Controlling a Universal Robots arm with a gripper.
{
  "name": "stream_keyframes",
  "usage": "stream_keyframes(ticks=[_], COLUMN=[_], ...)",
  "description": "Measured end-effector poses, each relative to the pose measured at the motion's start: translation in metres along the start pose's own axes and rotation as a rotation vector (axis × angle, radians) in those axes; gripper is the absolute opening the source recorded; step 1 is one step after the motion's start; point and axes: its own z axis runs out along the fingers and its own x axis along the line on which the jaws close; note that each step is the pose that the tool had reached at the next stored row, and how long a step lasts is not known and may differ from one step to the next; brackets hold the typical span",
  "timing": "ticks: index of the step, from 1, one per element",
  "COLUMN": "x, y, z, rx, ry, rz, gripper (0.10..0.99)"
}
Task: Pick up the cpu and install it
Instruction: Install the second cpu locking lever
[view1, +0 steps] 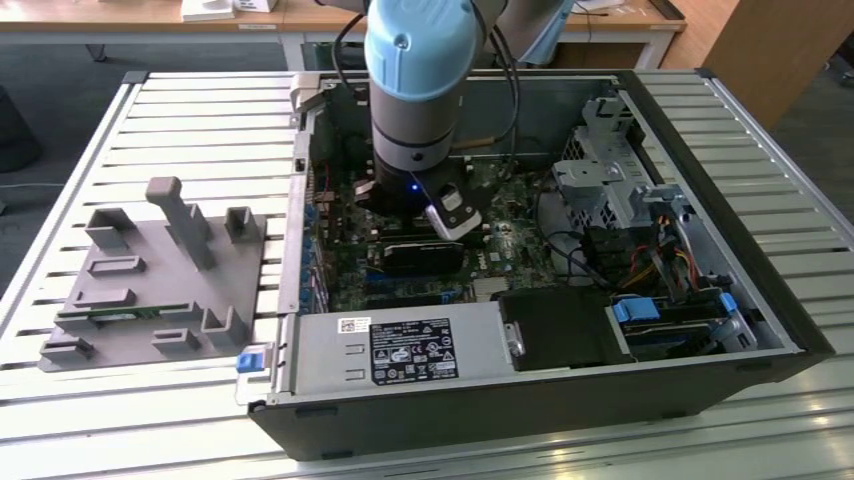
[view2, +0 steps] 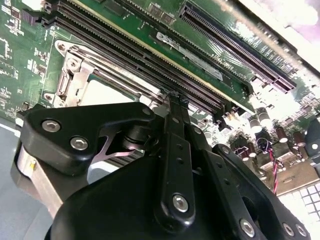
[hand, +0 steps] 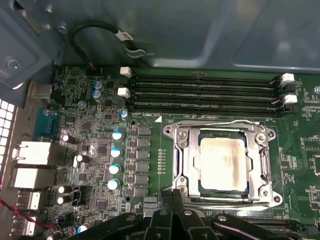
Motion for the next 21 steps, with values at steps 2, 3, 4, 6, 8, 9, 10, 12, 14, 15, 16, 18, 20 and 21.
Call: stream_keyframes(ticks=[2, 3, 4, 6, 8, 9, 10, 12, 14, 15, 16, 18, 20, 21], x=[0.0001, 0.0003, 0.0006, 0.0011, 0.0018, 0.0021, 0.0024, 0.0028, 0.0033, 0.0036, 0.0038, 0.0040, 0.0040, 0.0040], y=[-0.0001, -0.0001, -0.0001, 0.0000, 0.0001, 0.0002, 0.0003, 0.0004, 0.0003, 0.0004, 0.0004, 0.0005, 0.0013, 0.0019], z=[0.0005, 0.0006, 0.0008, 0.0011, 0.0014, 0.0018, 0.0020, 0.0028, 0.0028, 0.0028, 0.0028, 0.0021, -0.0007, -0.0031], rx=[-0.007, -0.013, -0.018, -0.027, -0.035, -0.039, -0.042, -0.048, -0.052, -0.052, -0.053, -0.053, -0.053, -0.053], ry=[-0.0001, -0.0003, -0.0004, -0.0005, -0.0007, -0.0009, -0.0008, -0.0014, -0.0011, -0.0012, -0.0012, -0.0010, -0.0011, -0.0011], rz=[0.000, 0.000, 0.000, 0.000, 0.000, 0.000, 0.000, 0.000, 0.000, 0.000, 0.000, 0.000, 0.000, 0.000], gripper=[0.106, 0.106, 0.106, 0.106, 0.106, 0.106, 0.106, 0.106, 0.106, 0.106, 0.106, 0.106, 0.106, 0.106])
